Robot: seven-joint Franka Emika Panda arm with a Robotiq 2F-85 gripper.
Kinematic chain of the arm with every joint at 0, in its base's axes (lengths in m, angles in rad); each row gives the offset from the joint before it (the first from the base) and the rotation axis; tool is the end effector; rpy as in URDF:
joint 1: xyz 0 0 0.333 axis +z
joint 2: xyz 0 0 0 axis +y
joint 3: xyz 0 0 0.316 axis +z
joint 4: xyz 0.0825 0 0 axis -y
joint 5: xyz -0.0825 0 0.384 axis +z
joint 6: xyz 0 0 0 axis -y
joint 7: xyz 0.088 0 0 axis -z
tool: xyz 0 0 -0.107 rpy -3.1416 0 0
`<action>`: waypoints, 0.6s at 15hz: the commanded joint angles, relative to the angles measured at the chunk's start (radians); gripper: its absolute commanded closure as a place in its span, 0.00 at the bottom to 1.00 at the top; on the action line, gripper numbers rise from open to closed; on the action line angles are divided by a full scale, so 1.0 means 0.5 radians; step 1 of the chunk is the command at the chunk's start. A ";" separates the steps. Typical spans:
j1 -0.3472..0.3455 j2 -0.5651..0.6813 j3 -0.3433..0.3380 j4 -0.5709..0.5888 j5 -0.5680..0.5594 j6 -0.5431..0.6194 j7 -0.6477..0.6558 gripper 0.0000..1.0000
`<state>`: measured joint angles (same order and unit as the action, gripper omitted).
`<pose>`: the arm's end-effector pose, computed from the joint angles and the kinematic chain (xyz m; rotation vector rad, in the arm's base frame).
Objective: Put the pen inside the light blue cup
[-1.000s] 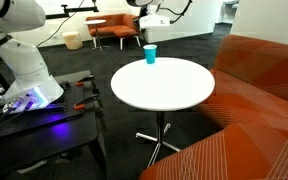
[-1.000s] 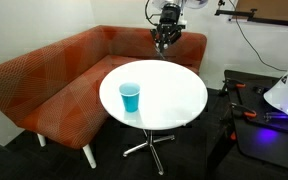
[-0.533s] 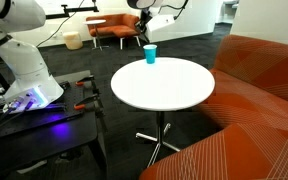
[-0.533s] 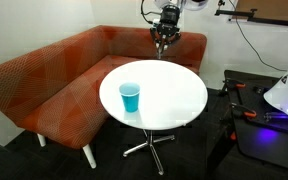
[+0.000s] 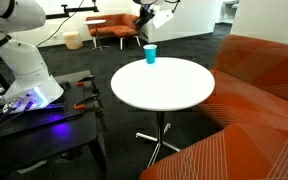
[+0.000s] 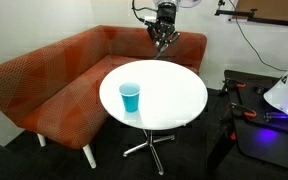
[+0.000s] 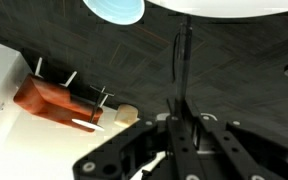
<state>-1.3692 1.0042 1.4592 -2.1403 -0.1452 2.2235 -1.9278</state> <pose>0.5527 0.0087 0.3204 -1.2616 -2.1048 -0.9252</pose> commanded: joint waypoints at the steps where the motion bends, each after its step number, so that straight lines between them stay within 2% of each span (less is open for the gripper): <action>1: 0.100 0.103 -0.005 0.133 0.274 -0.056 -0.140 0.97; 5: 0.176 0.130 -0.020 0.181 0.536 -0.008 -0.102 0.97; 9: 0.241 0.137 -0.060 0.222 0.678 -0.002 -0.102 0.97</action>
<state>-1.2828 1.0647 1.4460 -2.0623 0.1411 2.2253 -1.9672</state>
